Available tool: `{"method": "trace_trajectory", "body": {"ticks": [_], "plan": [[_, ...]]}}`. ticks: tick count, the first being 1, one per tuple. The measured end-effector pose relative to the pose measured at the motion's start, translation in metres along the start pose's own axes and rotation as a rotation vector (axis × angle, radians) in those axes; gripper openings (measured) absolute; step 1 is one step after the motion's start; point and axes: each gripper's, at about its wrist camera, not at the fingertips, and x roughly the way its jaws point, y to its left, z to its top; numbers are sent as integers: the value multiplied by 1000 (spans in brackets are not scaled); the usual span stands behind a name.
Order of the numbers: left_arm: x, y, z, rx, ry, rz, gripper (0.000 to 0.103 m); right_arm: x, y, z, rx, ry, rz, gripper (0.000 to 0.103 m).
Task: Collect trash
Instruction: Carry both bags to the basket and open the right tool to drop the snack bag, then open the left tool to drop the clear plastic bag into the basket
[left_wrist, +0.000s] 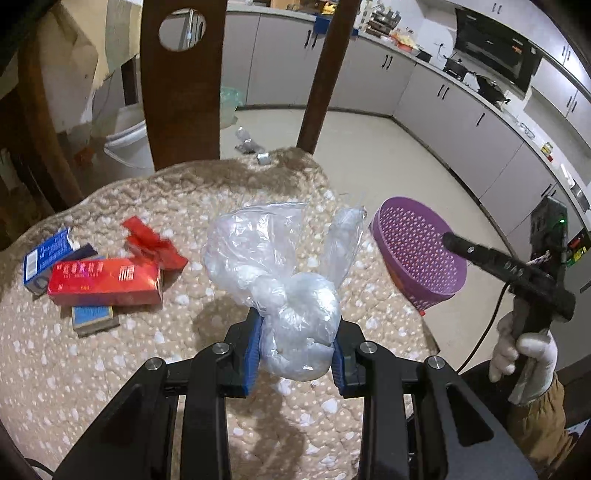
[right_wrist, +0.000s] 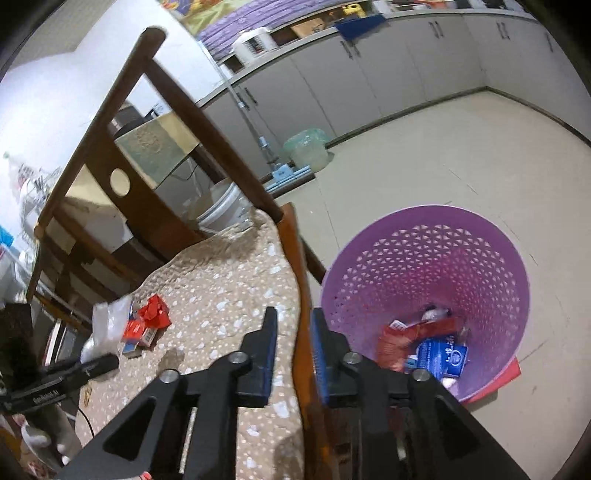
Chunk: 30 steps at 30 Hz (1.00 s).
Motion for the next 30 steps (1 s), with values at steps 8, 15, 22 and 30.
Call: {"method": "trace_trajectory", "body": {"ticks": [8, 15, 22, 30], "plan": [[0, 3, -1, -19, 8, -29, 30, -16, -26, 0, 114, -61, -28, 44], [8, -25, 15, 21, 8, -81, 30, -29, -41, 1, 179, -117, -65, 44], [43, -86, 44, 90, 49, -172, 30, -44, -68, 1, 284, -179, -78, 45], [80, -161, 76, 180, 77, -268, 49, -57, -94, 0, 365, -216, -80, 53]]}}
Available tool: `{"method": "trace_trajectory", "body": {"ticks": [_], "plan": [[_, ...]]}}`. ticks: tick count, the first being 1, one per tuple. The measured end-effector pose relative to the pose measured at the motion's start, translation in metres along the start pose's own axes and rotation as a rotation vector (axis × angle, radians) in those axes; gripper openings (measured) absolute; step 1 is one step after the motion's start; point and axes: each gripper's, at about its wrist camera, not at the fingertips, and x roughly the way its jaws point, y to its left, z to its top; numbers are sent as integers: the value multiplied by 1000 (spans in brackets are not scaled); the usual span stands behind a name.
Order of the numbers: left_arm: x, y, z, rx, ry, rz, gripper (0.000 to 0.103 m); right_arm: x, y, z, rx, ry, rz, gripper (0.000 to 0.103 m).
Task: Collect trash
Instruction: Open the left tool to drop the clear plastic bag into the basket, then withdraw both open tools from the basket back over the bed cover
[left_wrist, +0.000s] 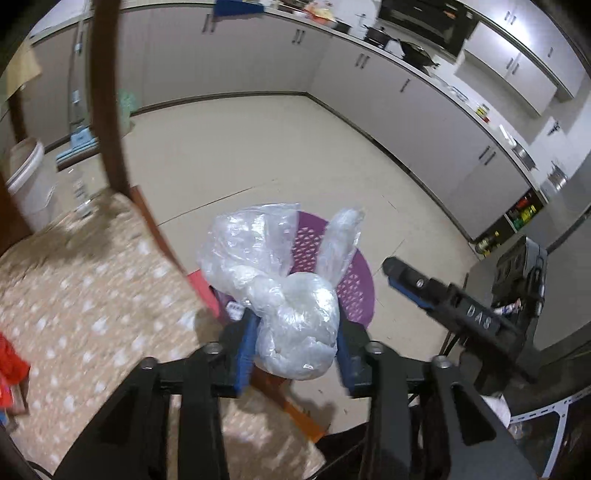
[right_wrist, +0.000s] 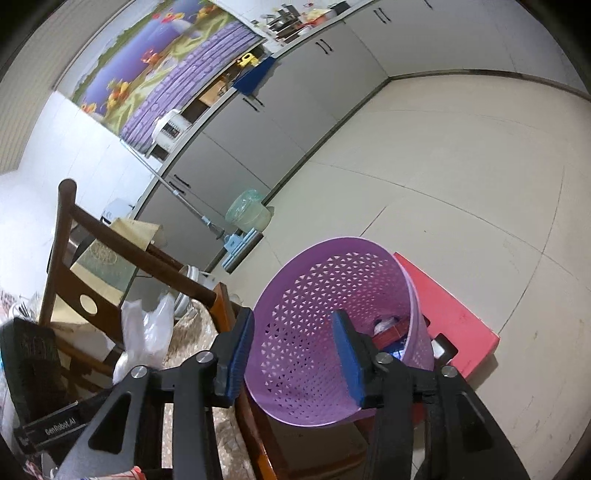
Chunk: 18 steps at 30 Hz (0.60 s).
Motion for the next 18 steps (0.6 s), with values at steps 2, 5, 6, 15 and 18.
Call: {"method": "trace_trajectory", "body": {"ticks": [2, 5, 6, 15, 18], "plan": [[0, -3, 2, 1, -17, 13, 62, 1, -1, 0, 0, 5, -1, 55], [-2, 2, -5, -7, -26, 39, 68, 3, 4, -1, -20, 12, -1, 55], [-3, 5, -7, -13, -21, 44, 68, 4, 7, -1, -29, 14, 2, 55], [-29, 42, -38, -98, -47, 140, 68, 8, 63, -22, -284, -47, -98, 81], [-42, 56, -52, -113, -63, 188, 68, 3, 92, -37, -415, -144, -143, 92]]}}
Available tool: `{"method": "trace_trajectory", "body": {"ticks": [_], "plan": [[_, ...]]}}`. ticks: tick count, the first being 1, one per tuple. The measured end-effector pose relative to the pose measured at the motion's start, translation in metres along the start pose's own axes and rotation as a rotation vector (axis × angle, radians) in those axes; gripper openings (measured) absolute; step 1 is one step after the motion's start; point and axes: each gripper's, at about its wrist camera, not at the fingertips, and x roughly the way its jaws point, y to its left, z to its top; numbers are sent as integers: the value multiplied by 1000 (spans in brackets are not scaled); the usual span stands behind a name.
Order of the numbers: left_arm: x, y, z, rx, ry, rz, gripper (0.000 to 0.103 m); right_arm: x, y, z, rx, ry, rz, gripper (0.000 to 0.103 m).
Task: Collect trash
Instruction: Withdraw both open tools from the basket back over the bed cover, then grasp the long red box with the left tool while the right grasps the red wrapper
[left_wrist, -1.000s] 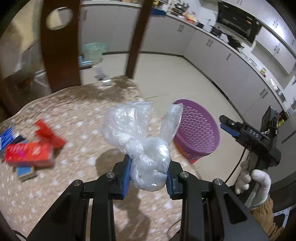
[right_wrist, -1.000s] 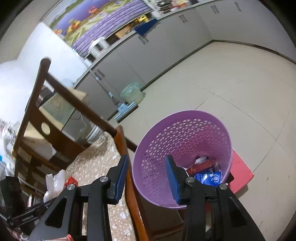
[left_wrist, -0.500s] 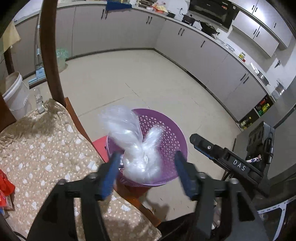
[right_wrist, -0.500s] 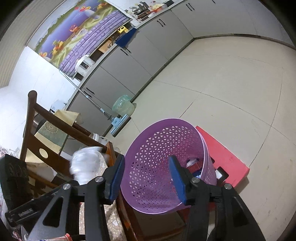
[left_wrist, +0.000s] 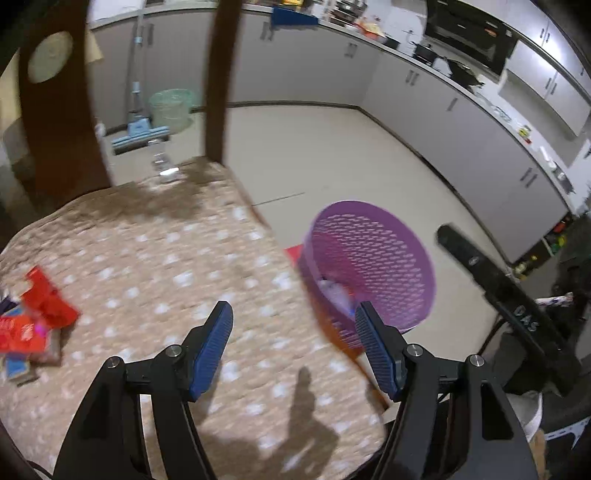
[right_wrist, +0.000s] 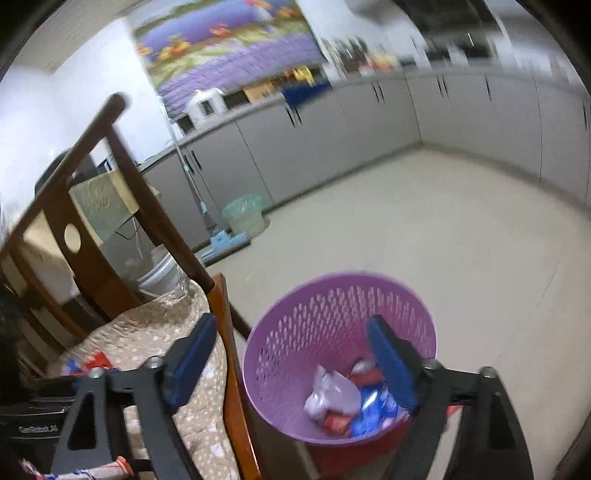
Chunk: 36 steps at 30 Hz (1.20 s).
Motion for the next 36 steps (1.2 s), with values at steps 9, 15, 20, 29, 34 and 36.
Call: {"method": "trace_trajectory", "body": {"ticks": [9, 15, 20, 29, 34, 36], "plan": [[-41, 86, -36, -110, -31, 133, 68, 23, 38, -11, -15, 95, 141, 97], [-61, 157, -42, -130, -15, 253, 69, 33, 63, -21, -93, 173, 135, 97], [-59, 213, -12, -109, 27, 288, 73, 37, 76, -27, -149, 181, 122, 97], [-17, 282, 3, -295, 211, 111, 73, 45, 77, -32, -159, 210, 119, 97], [-27, 254, -18, -285, 292, -103, 73, 48, 81, -31, -162, 220, 133, 97], [-25, 237, -35, -274, 346, -157, 73, 49, 84, -31, -168, 227, 139, 97]]}}
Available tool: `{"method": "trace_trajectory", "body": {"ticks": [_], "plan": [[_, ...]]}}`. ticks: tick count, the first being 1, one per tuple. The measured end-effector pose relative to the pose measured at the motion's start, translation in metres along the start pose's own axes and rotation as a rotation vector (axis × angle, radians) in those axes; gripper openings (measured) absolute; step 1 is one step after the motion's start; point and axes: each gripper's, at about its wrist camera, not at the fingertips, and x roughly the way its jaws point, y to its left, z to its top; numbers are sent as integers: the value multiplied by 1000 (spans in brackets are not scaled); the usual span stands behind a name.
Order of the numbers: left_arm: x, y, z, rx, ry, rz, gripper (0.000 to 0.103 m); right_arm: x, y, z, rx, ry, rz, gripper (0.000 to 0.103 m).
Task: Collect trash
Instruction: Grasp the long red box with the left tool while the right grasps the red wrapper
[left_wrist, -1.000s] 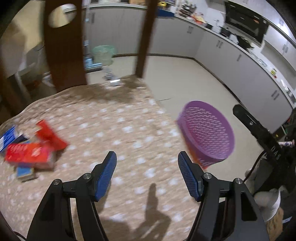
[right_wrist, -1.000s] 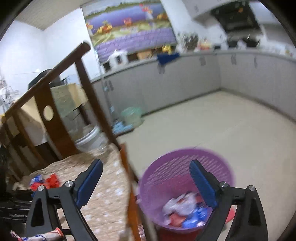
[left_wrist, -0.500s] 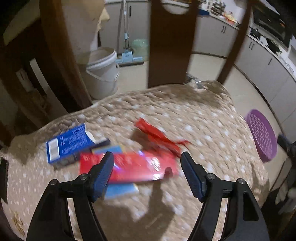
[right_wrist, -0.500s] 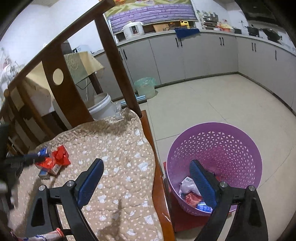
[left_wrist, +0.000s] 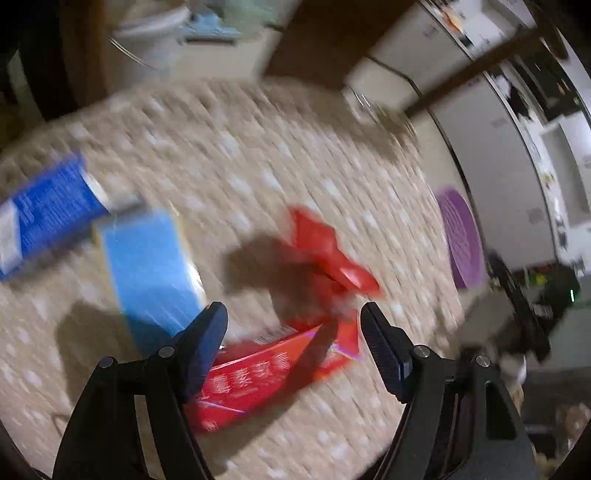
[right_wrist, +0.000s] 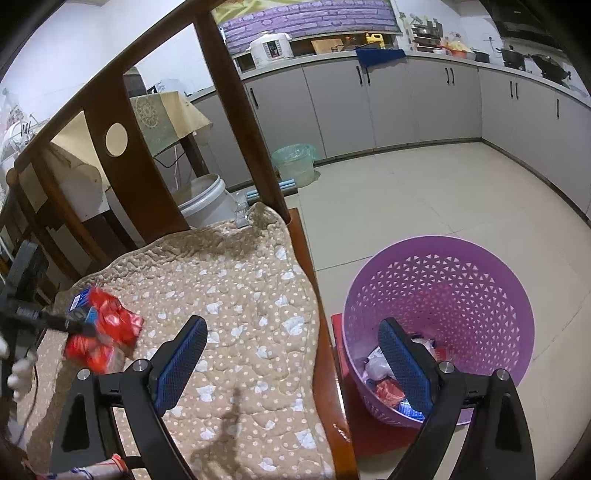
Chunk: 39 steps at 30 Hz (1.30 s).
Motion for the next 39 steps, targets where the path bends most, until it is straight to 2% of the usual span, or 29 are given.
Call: {"method": "trace_trajectory", "body": {"ticks": [3, 6, 10, 13, 18, 26, 29, 31, 35, 37, 38, 39], "plan": [[14, -15, -26, 25, 55, -37, 73, 2, 6, -1, -16, 5, 3, 97], [13, -29, -54, 47, 36, -41, 73, 4, 10, -2, -37, 12, 0, 97], [-10, -33, -91, 76, -91, 83, 74, 7, 13, -3, -53, 20, 4, 97], [-25, -17, -107, 29, -146, 131, 74, 10, 18, -3, -62, 29, 15, 97], [-34, -2, -114, -20, -210, 155, 74, 16, 35, -8, -111, 47, 26, 97], [-5, -47, -119, 220, -201, 244, 79, 26, 61, -20, -209, 86, 26, 97], [19, -55, -116, 246, -176, 299, 79, 30, 67, -23, -231, 103, 29, 97], [23, -59, -118, 259, -213, 335, 84, 32, 70, -25, -244, 107, 31, 97], [25, -60, -120, 226, -252, 364, 85, 33, 74, -28, -262, 117, 46, 97], [20, -57, -123, 178, -270, 373, 68, 33, 76, -30, -259, 126, 62, 97], [15, -55, -125, 165, -277, 381, 44, 33, 78, -31, -260, 131, 71, 97], [10, -54, -127, 152, -280, 377, 39, 33, 81, -32, -265, 137, 84, 97]]}}
